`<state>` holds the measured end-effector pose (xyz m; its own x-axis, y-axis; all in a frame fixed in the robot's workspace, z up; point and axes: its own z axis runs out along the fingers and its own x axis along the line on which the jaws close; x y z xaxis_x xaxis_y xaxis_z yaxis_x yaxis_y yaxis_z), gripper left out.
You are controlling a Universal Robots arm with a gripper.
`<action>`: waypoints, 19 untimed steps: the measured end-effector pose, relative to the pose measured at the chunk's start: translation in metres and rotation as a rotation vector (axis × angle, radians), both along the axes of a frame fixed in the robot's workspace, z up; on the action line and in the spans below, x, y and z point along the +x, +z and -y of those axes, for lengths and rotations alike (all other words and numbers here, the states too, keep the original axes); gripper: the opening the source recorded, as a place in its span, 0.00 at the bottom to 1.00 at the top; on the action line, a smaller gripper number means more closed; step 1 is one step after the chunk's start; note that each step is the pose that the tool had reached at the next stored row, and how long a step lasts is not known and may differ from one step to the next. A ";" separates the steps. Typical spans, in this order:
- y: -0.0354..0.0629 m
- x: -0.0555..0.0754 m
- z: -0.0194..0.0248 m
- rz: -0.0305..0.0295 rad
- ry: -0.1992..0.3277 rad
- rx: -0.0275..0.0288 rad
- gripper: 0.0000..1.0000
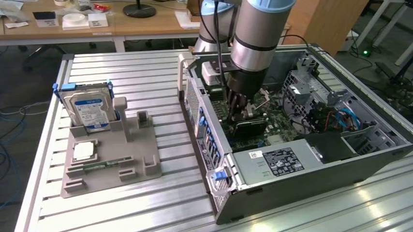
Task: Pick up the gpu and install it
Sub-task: 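Press down on the gpu until it lock into place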
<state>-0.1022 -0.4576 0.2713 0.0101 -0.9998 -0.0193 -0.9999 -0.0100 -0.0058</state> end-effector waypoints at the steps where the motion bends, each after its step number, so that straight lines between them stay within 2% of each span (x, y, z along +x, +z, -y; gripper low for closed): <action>1: -0.0009 0.000 0.0000 -0.0003 0.000 -0.0001 0.11; 14: -0.0104 0.000 0.0000 -0.0080 0.001 -0.0004 0.11; 17: -0.0089 0.000 -0.0002 -0.0062 0.001 0.0023 0.11; 19: -0.0020 0.000 -0.0001 -0.0077 0.001 0.0007 0.11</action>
<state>-0.1021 -0.4575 0.2692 0.0108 -0.9997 -0.0201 -0.9999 -0.0108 0.0019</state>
